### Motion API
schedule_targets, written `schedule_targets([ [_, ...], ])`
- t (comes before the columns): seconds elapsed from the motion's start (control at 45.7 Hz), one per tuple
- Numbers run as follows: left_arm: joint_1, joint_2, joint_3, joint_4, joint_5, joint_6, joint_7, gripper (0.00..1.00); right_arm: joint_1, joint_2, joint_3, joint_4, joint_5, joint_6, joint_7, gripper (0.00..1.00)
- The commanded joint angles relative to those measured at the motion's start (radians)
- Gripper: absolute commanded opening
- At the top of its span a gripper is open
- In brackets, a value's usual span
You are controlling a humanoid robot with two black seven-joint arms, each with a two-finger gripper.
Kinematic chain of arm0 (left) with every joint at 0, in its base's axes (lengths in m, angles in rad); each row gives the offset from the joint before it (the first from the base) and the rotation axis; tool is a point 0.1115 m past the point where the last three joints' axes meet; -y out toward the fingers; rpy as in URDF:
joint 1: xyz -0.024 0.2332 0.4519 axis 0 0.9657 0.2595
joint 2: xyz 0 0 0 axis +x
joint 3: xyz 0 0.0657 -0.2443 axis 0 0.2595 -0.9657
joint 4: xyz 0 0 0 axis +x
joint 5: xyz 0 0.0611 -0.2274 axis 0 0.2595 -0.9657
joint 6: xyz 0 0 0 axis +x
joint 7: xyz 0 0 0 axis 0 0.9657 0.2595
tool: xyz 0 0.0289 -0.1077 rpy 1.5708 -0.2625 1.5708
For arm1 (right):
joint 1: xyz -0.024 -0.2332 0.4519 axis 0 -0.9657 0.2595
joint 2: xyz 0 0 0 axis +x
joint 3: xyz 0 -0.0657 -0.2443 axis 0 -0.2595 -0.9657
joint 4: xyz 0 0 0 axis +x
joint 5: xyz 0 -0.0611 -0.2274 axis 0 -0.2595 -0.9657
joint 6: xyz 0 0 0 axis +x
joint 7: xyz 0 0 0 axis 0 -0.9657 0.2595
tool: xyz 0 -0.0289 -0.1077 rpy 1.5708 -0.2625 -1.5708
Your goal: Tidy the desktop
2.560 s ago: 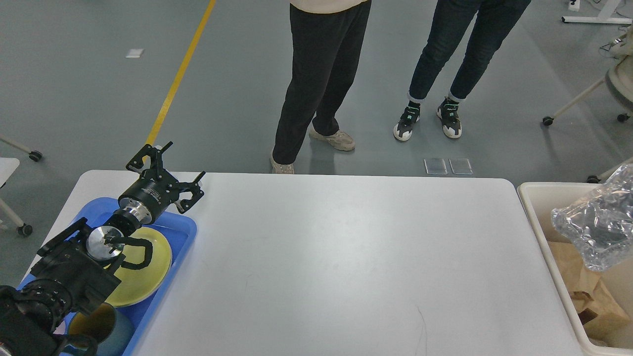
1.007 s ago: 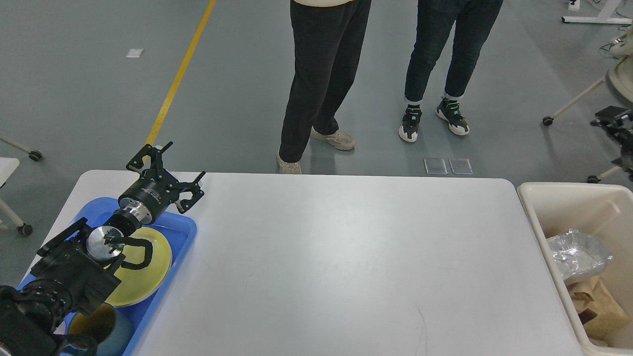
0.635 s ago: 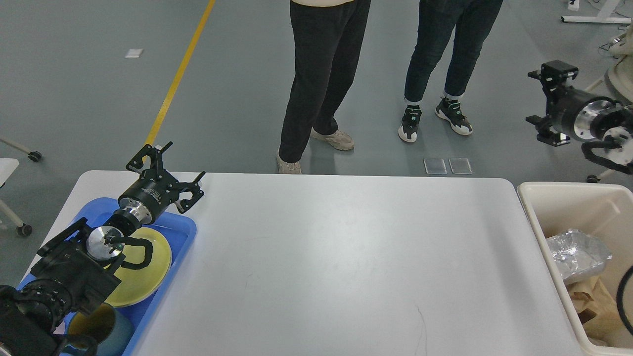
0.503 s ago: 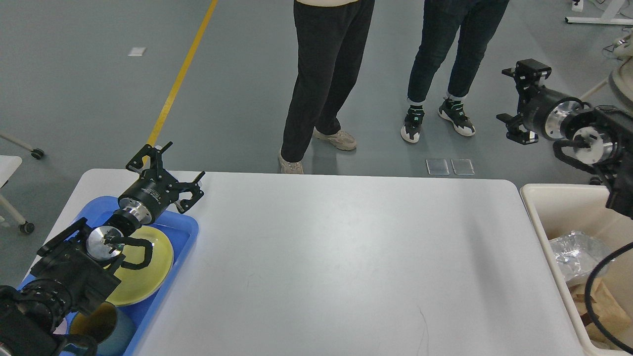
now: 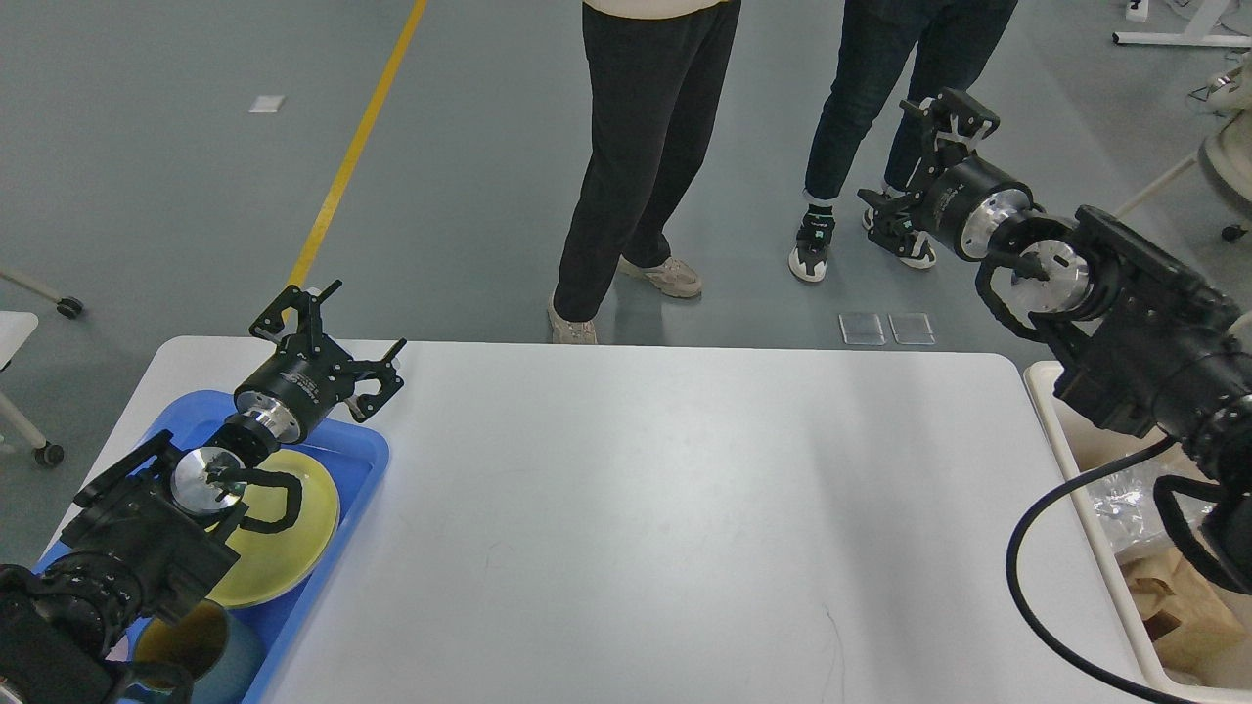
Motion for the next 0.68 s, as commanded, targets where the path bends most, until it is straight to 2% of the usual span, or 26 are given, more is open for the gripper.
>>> schedule_targets([
  [0.0,0.0,0.0,0.0,0.0,0.0,0.0,0.0,0.96,-0.044,0.029,0.071,-0.009,0.0,0.0,0.001,1.0],
  [0.416,0.0,0.0,0.0,0.0,0.0,0.0,0.0,0.96,-0.11,0.12,0.111,-0.005,0.002,0.006,0.004,1.0],
  [0.656,0.0,0.0,0.0,0.0,0.0,0.0,-0.001,0.96,-0.137,0.134,0.153,-0.005,0.005,0.006,0.004,1.0],
])
